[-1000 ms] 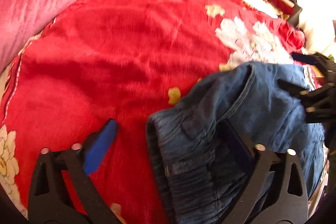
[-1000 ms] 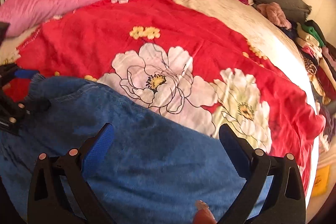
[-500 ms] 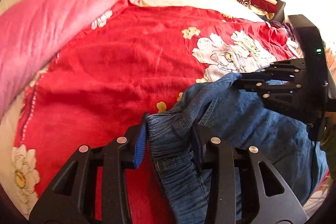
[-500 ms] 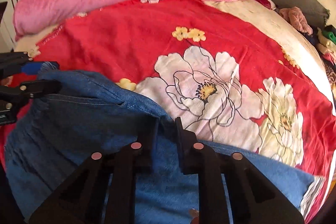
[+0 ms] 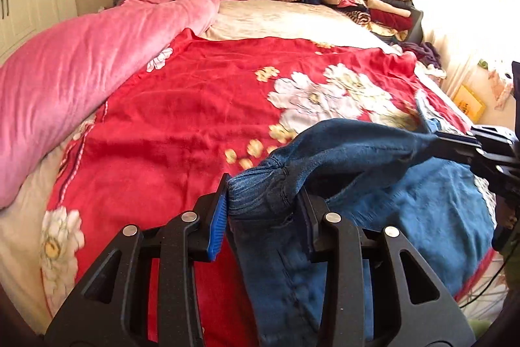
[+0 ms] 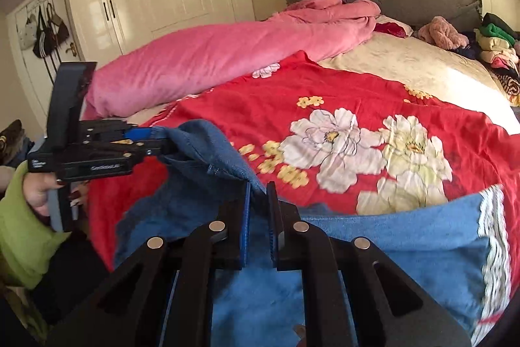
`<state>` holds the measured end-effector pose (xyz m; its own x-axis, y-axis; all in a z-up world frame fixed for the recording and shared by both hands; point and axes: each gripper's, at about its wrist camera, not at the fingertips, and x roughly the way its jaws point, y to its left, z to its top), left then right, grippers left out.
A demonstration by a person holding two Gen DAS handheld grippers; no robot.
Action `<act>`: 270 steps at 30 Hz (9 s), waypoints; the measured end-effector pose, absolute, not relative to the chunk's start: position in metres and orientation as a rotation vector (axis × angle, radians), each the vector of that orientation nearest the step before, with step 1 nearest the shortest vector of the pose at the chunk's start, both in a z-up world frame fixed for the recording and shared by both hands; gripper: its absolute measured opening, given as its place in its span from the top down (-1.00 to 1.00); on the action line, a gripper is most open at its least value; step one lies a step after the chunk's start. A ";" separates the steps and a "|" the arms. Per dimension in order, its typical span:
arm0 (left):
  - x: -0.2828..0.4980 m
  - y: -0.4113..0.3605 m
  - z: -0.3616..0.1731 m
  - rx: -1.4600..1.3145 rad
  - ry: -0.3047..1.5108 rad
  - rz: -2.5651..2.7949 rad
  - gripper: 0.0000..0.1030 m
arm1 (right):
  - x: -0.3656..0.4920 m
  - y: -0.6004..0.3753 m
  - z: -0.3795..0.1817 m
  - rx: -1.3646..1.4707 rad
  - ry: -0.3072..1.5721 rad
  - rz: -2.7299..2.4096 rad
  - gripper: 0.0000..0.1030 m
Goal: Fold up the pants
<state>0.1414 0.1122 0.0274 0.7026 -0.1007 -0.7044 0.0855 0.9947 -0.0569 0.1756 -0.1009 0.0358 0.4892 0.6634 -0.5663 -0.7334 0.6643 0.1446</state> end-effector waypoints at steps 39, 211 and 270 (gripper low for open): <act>0.046 0.097 -0.008 0.034 0.876 -0.110 0.35 | 0.053 -0.099 -0.031 -0.395 0.685 0.879 0.94; 0.073 0.098 -0.014 -0.114 0.946 0.091 0.26 | 0.043 -0.384 -0.054 0.205 0.908 0.238 0.32; 0.072 -0.063 -0.003 0.177 0.948 -0.276 -0.40 | 0.043 -0.389 -0.021 0.107 0.780 0.308 -0.28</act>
<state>0.0722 -0.0635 -0.0030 0.5518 -0.1544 -0.8196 0.3090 0.9506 0.0290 0.0429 -0.3885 -0.0209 0.6688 0.3119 -0.6748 -0.2334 0.9499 0.2078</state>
